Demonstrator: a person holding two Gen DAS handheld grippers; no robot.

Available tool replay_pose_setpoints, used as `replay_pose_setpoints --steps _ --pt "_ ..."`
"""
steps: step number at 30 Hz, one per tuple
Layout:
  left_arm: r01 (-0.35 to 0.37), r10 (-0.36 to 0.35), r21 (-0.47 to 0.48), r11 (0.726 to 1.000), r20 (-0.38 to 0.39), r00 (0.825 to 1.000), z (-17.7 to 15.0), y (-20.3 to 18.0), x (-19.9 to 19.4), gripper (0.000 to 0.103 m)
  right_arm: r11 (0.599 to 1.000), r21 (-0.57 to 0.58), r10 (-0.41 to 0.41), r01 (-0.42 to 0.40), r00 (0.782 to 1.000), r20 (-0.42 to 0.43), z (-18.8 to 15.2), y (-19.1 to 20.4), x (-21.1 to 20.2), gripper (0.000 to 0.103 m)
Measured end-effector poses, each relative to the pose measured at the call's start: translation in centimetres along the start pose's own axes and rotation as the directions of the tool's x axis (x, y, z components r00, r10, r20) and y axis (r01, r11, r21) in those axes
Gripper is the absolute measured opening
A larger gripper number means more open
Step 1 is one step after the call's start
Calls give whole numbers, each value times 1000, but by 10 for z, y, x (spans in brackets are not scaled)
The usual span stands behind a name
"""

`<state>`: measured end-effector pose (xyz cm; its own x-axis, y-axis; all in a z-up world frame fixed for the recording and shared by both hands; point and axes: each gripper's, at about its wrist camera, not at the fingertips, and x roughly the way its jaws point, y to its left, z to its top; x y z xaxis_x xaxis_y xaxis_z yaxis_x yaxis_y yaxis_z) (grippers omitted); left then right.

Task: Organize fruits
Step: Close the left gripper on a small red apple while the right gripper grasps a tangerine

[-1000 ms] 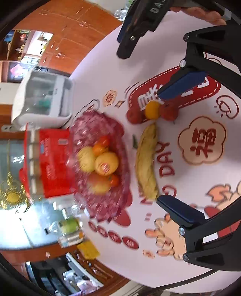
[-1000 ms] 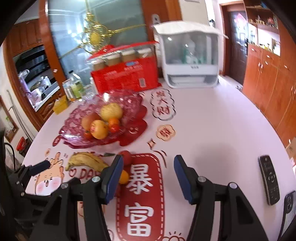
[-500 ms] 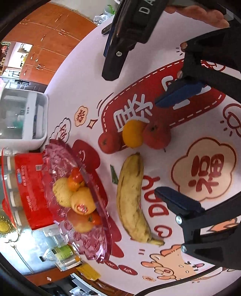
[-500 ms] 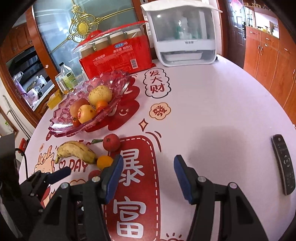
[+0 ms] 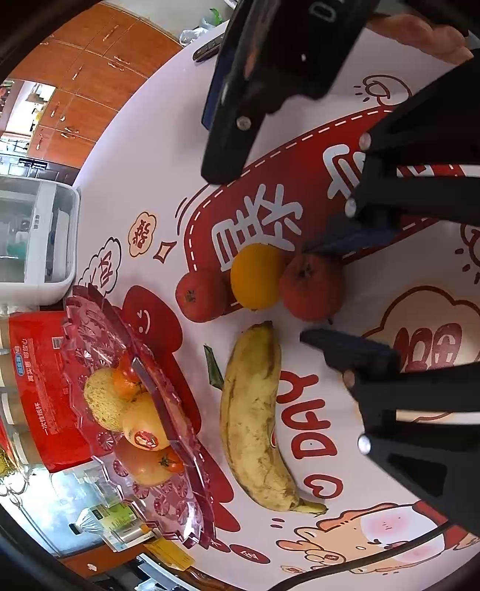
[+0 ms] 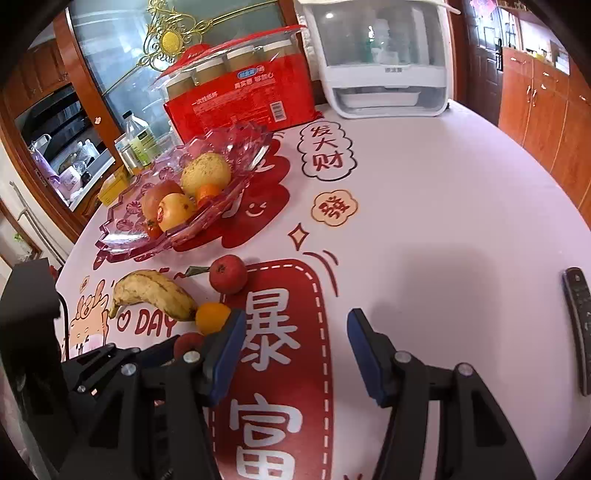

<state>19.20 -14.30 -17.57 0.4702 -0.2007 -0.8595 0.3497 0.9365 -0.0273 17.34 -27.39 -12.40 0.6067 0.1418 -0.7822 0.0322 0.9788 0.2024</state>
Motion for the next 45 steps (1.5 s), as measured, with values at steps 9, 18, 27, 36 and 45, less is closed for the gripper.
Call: replay_pose_setpoints --steps 9,18,27,36,45 --pt "28 -27 -36 999 8 1000 -5 17 -7 32 1000 -22 22 -22 999 -25 -2 6 8 57" --pt "8 -5 -86 996 31 1000 -8 40 -27 32 996 -70 49 -52 997 -53 -6 20 15 57" --pt "-25 29 -142 990 29 999 -12 65 -36 32 986 -152 55 -71 993 -105 -8 43 35 57" --pt "-40 41 -188 981 4 999 -19 81 -33 32 978 -193 54 -79 990 -130 -7 61 47 57" --pt "-40 42 -197 980 4 999 -20 82 -34 32 971 -232 33 -63 990 -134 -9 70 51 35"
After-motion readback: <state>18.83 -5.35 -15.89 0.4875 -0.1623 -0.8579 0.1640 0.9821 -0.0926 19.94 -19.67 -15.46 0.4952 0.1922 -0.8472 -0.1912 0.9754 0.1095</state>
